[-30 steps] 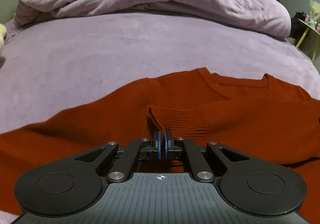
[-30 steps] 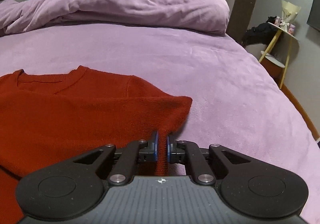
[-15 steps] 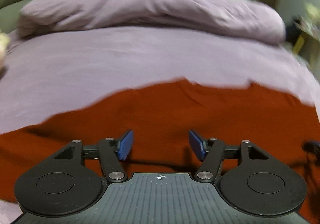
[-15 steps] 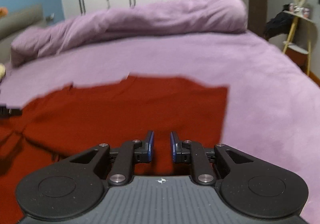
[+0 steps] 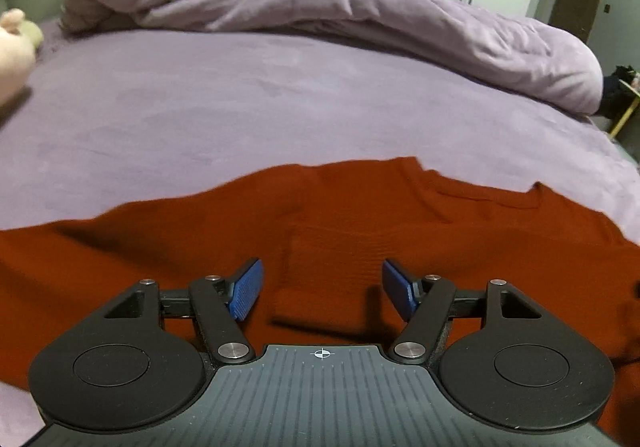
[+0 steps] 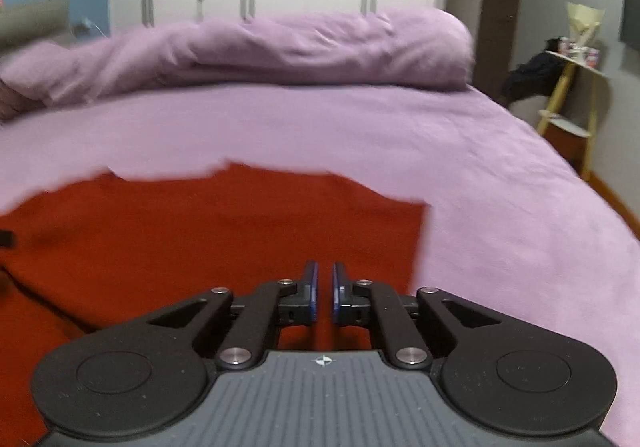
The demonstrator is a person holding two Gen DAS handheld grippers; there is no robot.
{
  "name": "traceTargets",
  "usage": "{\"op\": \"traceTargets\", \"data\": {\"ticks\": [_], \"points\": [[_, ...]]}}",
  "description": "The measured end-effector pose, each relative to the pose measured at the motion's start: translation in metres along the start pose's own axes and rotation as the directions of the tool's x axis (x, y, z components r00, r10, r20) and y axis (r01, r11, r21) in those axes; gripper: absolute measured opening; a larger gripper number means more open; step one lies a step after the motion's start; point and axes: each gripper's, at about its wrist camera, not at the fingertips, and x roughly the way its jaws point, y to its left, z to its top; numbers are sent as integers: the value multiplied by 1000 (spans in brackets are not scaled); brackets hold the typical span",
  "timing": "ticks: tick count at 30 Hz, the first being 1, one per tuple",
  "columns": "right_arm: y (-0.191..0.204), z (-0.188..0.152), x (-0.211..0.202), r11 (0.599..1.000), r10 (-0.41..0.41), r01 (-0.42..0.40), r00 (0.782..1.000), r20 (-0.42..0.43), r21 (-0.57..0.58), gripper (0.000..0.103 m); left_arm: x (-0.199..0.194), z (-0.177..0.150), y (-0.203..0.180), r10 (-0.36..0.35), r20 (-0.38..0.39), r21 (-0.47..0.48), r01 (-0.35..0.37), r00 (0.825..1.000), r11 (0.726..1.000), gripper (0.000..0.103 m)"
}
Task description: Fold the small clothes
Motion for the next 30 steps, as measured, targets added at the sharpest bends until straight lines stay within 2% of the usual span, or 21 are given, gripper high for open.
{"op": "traceTargets", "data": {"ticks": [4, 6, 11, 13, 14, 18, 21, 24, 27, 30], "points": [[35, 15, 32, 997, 33, -39, 996, -80, -71, 8, 18, 5, -16, 21, -23, 27, -20, 1000, 999, 70], [45, 18, 50, 995, 10, -21, 994, -112, -96, 8, 31, 3, -24, 58, -31, 69, -56, 998, 996, 73], [50, 18, 79, 989, -43, 35, 997, -56, -140, 7, 51, 2, -33, 118, 45, 153, -123, 992, 980, 89], [49, 14, 86, 985, -66, 62, 998, -21, -162, 7, 56, 3, -29, 122, 49, 137, -128, 991, 982, 96], [50, 14, 87, 984, -68, 66, 998, -9, -168, 7, 57, 3, -26, 117, 44, 117, -122, 992, 986, 96], [51, 12, 74, 983, -61, 62, 998, 9, -170, 8, 47, 4, -19, 105, 18, 68, -106, 994, 992, 95], [47, 10, 48, 995, 14, -15, 1000, -14, -98, 8, 36, 1, -16, 108, -6, 50, -107, 994, 993, 92], [44, -5, 23, 996, 69, -71, 997, -34, -59, 12, 26, -4, -15, 89, -24, 38, -88, 996, 995, 92], [41, -23, 19, 994, 49, -55, 997, -61, -90, 13, 26, -9, -19, 97, -27, 69, -95, 995, 993, 93], [34, -25, 23, 994, 76, -81, 995, -69, -72, 13, 27, -10, -16, 97, -37, 53, -95, 995, 994, 95]]}}
